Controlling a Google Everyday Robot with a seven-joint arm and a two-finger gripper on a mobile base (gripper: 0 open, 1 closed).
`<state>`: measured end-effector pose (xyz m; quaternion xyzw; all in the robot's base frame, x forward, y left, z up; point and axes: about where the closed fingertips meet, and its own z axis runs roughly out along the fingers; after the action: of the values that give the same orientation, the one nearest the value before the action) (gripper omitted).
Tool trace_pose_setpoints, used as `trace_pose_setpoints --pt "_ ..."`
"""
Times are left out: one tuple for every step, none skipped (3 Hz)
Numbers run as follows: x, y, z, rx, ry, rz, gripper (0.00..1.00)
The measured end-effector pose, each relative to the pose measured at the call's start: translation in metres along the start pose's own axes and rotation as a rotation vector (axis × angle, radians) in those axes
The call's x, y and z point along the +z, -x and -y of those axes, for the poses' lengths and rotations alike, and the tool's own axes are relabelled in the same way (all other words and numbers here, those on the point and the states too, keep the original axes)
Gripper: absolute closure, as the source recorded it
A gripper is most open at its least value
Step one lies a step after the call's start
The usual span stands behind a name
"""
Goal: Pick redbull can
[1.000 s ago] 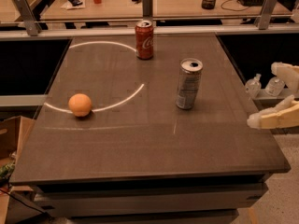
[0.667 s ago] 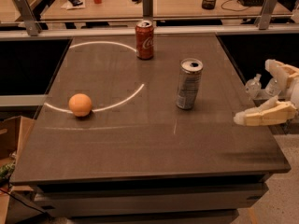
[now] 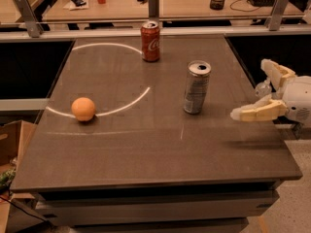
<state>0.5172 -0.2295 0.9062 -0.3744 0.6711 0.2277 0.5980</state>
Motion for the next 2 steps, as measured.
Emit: trace_pose_setpoints --pt "0.021 -0.005 0.001 0.033 0.042 0.021 0.00" --pt "0.041 -0.008 -0.004 0.061 0.089 0.035 0.00"
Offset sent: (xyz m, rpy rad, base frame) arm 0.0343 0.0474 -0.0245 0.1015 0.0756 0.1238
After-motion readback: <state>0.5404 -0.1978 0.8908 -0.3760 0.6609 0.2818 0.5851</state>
